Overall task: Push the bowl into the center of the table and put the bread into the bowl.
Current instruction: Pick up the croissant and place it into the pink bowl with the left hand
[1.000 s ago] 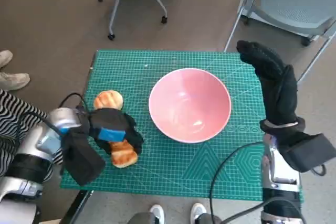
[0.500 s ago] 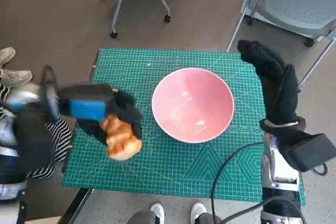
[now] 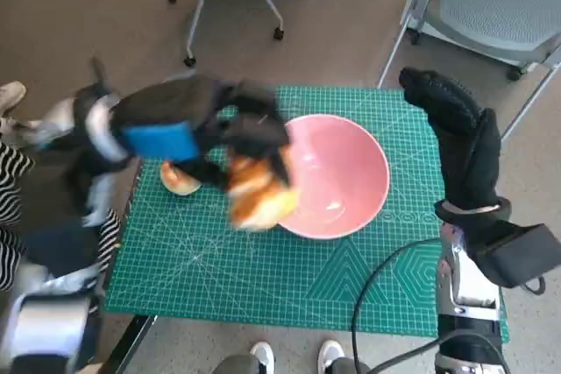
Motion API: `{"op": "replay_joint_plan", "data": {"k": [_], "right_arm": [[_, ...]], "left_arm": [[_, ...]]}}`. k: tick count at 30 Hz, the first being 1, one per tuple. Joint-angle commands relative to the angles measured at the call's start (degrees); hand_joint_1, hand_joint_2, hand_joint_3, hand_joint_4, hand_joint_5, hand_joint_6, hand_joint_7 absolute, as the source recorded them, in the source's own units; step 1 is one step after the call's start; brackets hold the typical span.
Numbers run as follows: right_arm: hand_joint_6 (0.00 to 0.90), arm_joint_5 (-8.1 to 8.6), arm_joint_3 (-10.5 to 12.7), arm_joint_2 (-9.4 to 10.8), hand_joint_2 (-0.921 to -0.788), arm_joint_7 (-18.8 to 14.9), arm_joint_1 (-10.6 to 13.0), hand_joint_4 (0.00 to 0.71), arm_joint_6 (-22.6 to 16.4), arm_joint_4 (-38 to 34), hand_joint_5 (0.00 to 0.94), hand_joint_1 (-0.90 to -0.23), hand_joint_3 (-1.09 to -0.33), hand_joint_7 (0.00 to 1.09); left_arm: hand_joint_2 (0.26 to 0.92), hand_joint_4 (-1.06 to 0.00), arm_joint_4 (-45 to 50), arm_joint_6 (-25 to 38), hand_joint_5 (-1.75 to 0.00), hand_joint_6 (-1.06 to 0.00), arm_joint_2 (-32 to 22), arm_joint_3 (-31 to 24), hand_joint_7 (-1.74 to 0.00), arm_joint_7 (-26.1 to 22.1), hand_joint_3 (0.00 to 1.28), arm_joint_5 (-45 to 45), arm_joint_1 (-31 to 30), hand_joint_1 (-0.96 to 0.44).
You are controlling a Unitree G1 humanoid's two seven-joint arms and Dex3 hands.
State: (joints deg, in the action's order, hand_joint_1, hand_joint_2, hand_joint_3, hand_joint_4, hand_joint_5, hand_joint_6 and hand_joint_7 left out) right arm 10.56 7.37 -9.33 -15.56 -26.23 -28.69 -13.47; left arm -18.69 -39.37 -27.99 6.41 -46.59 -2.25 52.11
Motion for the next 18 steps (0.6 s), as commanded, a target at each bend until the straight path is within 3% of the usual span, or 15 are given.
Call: {"op": "replay_joint_plan", "data": {"k": [1,9,18], "right_arm": [[0.093,0.34,-0.1,0.4,-0.921,-0.2,0.9,0.241,0.1,-1.0,0.003,-0.679,-0.726,0.56],[0.093,0.84,0.1,0.4,-0.921,-0.4,1.8,0.241,-0.1,-0.8,0.003,-0.680,-0.726,0.56],[0.096,1.05,0.8,-0.1,-0.921,-0.3,2.5,0.234,0.1,-0.2,0.000,-0.682,-0.723,0.55]], "left_arm": [[0.891,-0.81,-3.6,1.0,-0.97,-0.76,2.9,1.8,-1.08,6.6,0.01,8.3,3.6,0.00],[0.918,-0.70,-19.1,-3.3,-1.08,-0.69,7.5,7.0,-1.16,12.9,0.04,17.2,8.8,0.00],[0.920,-0.68,-32.1,-6.4,-1.09,-0.66,10.6,11.9,-1.21,20.7,0.06,25.8,13.2,0.00]]}}
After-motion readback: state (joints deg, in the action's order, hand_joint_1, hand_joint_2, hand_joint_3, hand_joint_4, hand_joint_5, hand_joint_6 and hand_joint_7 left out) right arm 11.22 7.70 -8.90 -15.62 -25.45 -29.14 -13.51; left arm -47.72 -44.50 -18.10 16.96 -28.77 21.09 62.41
